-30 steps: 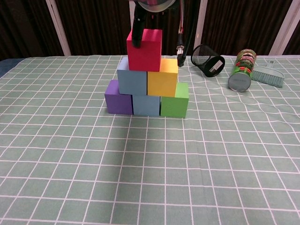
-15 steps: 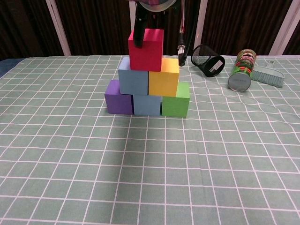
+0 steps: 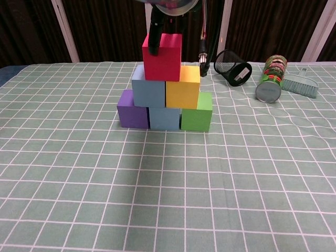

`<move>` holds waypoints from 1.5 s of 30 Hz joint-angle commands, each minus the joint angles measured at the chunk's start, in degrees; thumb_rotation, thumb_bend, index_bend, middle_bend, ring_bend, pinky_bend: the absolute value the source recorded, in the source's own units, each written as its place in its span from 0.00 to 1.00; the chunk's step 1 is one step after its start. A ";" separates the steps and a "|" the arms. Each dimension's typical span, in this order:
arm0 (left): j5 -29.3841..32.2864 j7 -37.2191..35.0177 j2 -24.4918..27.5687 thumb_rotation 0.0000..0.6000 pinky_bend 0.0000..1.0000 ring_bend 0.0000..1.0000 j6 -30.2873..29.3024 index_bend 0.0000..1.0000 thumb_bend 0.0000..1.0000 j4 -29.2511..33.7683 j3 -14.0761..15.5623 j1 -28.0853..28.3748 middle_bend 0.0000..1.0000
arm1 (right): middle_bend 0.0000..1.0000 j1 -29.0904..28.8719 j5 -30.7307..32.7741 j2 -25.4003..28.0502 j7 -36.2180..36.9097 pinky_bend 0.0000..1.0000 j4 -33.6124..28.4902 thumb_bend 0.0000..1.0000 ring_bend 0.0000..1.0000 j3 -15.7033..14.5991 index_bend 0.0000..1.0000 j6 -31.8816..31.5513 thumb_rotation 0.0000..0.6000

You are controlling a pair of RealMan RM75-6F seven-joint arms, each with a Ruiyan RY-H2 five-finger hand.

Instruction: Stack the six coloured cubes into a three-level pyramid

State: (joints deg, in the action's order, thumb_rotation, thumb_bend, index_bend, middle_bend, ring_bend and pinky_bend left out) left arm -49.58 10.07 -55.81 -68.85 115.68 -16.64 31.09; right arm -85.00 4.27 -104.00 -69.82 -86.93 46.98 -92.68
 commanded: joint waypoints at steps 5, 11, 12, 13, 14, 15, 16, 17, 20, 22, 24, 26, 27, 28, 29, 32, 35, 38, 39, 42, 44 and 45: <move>0.12 0.15 0.03 1.00 0.00 0.00 0.12 0.00 0.10 0.00 0.06 0.06 0.00 | 0.20 0.08 -0.06 0.18 -0.01 0.00 -0.46 0.36 0.08 0.08 0.00 0.23 1.00; 0.11 0.26 0.02 1.00 0.00 0.00 0.04 0.00 0.10 0.05 0.07 0.08 0.00 | 0.08 0.37 0.74 0.49 -0.61 0.00 -1.37 0.34 0.01 0.05 0.00 0.21 1.00; 0.10 0.27 0.02 1.00 0.00 0.00 0.03 0.00 0.10 0.06 0.08 0.07 0.00 | 0.06 0.44 0.83 0.55 -0.67 0.00 -1.57 0.34 0.00 0.01 0.00 0.13 1.00; 0.07 0.27 0.02 1.00 0.00 0.00 0.02 0.00 0.10 0.05 0.08 0.08 0.00 | 0.05 0.52 0.99 0.61 -0.77 0.00 -1.83 0.33 0.00 -0.01 0.00 0.05 1.00; 0.04 0.28 0.01 1.00 0.00 0.00 0.01 0.00 0.10 0.04 0.09 0.08 0.00 | 0.04 0.62 1.17 0.72 -0.90 0.00 -2.16 0.33 0.00 -0.02 0.00 -0.03 1.00; 0.03 0.29 0.01 1.00 0.00 0.00 0.00 0.00 0.10 0.03 0.10 0.07 0.00 | 0.02 0.70 1.30 0.82 -1.02 0.00 -2.44 0.32 0.00 -0.04 0.00 -0.10 1.00; 0.00 0.30 0.01 1.00 0.00 0.00 0.00 0.00 0.10 0.01 0.12 0.07 0.00 | 0.02 0.79 1.44 0.92 -1.14 0.00 -2.74 0.32 0.00 -0.06 0.00 -0.19 1.00; -0.01 0.31 0.00 1.00 0.00 0.00 0.00 0.00 0.10 -0.01 0.13 0.07 0.00 | 0.01 0.90 1.57 1.06 -1.27 0.00 -3.11 0.32 0.00 -0.10 0.00 -0.34 1.00; 0.01 0.41 -0.05 1.00 0.00 0.00 -0.01 0.00 0.10 -0.21 0.20 0.07 0.00 | 0.00 1.78 2.15 2.11 -1.82 0.00 -5.79 0.32 0.00 -0.20 0.00 -1.28 1.00; 0.05 0.58 -0.13 1.00 0.00 0.00 -0.09 0.00 0.10 -0.34 0.26 0.08 0.00 | 0.00 3.13 2.44 3.54 -2.12 0.00 -8.85 0.32 0.00 -0.48 0.00 -2.32 1.00; 0.03 0.76 -0.23 1.00 0.00 0.00 -0.18 0.00 0.10 -0.40 0.32 0.09 0.00 | 0.00 4.53 2.37 4.97 -2.08 0.00 -11.56 0.32 0.00 -0.81 0.00 -2.88 1.00; -0.07 1.09 -0.33 1.00 0.00 0.00 -0.35 0.00 0.10 -0.39 0.45 0.09 0.00 | 0.00 6.73 2.20 7.13 -1.86 0.00 -15.44 0.32 0.00 -1.37 0.00 -3.86 1.00; -0.14 1.24 -0.40 1.00 0.00 0.00 -0.46 0.00 0.10 -0.37 0.50 0.09 0.00 | 0.00 7.96 2.18 8.46 -1.93 0.00 -17.52 0.32 0.00 -1.74 0.00 -4.62 1.00; -0.29 1.46 -0.47 1.00 0.00 0.00 -0.58 0.00 0.10 -0.32 0.58 0.09 0.00 | 0.00 9.08 2.22 9.74 -2.12 0.00 -19.48 0.32 0.00 -2.15 0.00 -5.23 1.00; -0.36 1.59 -0.52 1.00 0.00 0.00 -0.69 0.00 0.10 -0.27 0.62 0.09 0.00 | 0.00 9.95 2.30 10.77 -2.35 0.00 -20.90 0.32 0.00 -2.49 0.00 -5.84 1.00; -0.75 2.12 -0.75 1.00 0.00 0.00 -1.07 0.00 0.10 0.11 0.84 0.05 0.00 | 0.00 14.15 2.82 15.26 -2.29 0.00 -27.19 0.32 0.00 -3.39 0.00 -7.04 1.00; -1.14 2.60 -0.95 1.00 0.00 0.00 -1.34 0.00 0.10 0.57 1.08 0.02 0.00 | 0.00 19.00 2.67 19.80 -1.18 0.00 -32.55 0.32 0.00 -4.72 0.00 -7.00 1.00; -1.81 3.36 -1.45 1.00 0.00 0.00 -2.01 0.00 0.10 0.85 1.43 -0.05 0.00 | 0.00 24.60 0.45 24.53 1.09 0.00 -36.42 0.32 0.00 -7.52 0.00 -5.00 1.00; -2.09 3.61 -1.70 1.00 0.00 0.00 -2.27 0.00 0.10 0.97 1.59 -0.11 0.00 | 0.00 26.78 -0.93 26.23 2.41 0.00 -37.37 0.32 0.00 -8.67 0.00 -3.54 1.00; -2.88 4.25 -2.65 1.00 0.00 0.00 -3.02 0.00 0.10 1.09 2.09 -0.28 0.00 | 0.00 33.64 -6.21 31.36 7.77 0.00 -38.45 0.32 0.00 -12.12 0.00 1.81 1.00; -3.49 4.62 -3.37 1.00 0.00 0.00 -3.36 0.00 0.10 1.03 2.53 -0.39 0.00 | 0.00 37.32 -9.77 34.18 11.15 0.00 -38.35 0.32 0.00 -14.04 0.00 4.92 1.00; -3.91 4.82 -3.84 1.00 0.00 0.00 -3.58 0.00 0.10 0.94 2.81 -0.48 0.00 | 0.00 39.53 -12.11 35.83 13.34 0.00 -38.07 0.32 0.00 -15.23 0.00 6.64 1.00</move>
State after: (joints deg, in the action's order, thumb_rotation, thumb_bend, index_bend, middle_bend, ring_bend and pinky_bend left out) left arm -53.13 14.64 -59.27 -72.18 116.69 -14.12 30.72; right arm -50.55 -2.82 -72.64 -61.37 -124.10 35.24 -90.54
